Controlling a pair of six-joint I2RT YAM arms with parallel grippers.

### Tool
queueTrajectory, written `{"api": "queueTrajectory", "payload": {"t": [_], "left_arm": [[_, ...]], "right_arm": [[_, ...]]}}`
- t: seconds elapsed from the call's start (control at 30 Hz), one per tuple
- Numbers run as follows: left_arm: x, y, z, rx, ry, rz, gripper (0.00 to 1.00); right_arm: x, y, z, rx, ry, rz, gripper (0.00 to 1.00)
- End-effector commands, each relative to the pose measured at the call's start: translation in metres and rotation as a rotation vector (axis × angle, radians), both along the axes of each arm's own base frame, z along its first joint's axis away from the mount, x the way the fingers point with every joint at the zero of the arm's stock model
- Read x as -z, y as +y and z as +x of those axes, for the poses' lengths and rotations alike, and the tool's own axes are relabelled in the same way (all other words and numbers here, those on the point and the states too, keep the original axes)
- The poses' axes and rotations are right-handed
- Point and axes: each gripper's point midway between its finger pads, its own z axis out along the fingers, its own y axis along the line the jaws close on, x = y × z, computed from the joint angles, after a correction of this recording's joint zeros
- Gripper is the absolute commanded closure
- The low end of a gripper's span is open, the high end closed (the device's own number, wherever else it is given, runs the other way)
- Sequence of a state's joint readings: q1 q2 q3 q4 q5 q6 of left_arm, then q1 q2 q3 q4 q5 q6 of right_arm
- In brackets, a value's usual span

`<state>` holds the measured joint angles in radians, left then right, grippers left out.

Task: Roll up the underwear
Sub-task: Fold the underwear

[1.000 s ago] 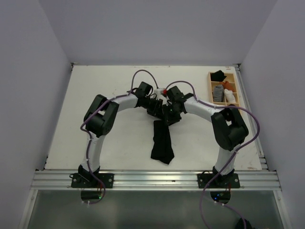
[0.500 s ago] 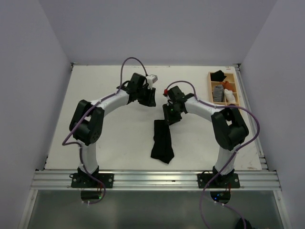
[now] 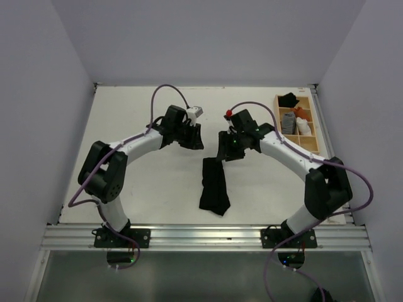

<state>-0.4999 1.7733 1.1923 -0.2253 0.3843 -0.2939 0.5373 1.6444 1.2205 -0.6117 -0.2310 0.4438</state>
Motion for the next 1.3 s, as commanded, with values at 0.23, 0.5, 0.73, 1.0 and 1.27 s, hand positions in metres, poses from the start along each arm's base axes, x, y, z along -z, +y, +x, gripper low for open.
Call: {"api": "queueTrajectory", "payload": {"t": [0.23, 0.5, 0.73, 1.0, 1.27], "left_arm": [[0.002, -0.037, 0.008, 0.08, -0.009, -0.089, 0.64], [0.023, -0.038, 0.006, 0.09, 0.029, -0.068, 0.65], [0.032, -0.036, 0.003, 0.089, 0.043, -0.057, 0.65], [0.04, -0.036, 0.001, 0.084, 0.057, -0.046, 0.66], [0.043, -0.036, 0.001, 0.091, 0.059, -0.035, 0.67]], "right_arm": [[0.004, 0.018, -0.093, 0.039, 0.114, 0.088, 0.52], [0.03, 0.024, -0.115, 0.055, 0.147, 0.033, 0.52], [0.043, 0.027, -0.125, 0.05, 0.174, -0.003, 0.53], [0.052, 0.02, -0.133, 0.05, 0.192, -0.056, 0.53], [0.058, 0.02, -0.138, 0.037, 0.21, -0.07, 0.54]]}}
